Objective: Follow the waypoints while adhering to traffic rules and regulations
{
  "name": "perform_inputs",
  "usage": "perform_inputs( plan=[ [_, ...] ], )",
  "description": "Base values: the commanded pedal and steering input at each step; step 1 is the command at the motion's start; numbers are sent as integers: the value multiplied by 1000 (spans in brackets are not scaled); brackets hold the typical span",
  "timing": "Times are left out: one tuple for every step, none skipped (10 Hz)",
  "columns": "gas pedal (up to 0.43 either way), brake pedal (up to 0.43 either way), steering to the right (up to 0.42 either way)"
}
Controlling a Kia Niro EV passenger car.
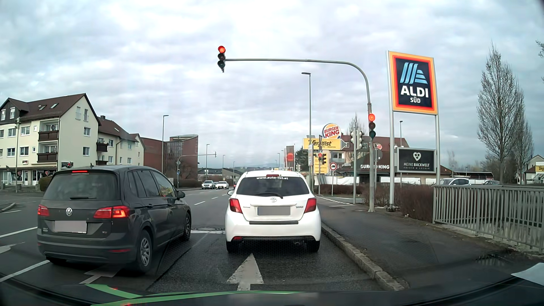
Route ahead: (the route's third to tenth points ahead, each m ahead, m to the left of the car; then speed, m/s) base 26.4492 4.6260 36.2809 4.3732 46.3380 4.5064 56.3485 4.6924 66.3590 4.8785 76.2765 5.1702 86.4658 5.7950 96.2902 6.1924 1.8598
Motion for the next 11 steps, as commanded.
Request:
perform_inputs(
  plan=[
    [0,250,-5],
    [0,250,-5],
    [0,250,-5],
    [0,250,-5],
    [0,250,-5],
    [0,256,-5],
    [0,256,-5],
    [0,262,-5],
    [0,262,-5],
    [0,262,-5],
    [0,262,-5]
  ],
)
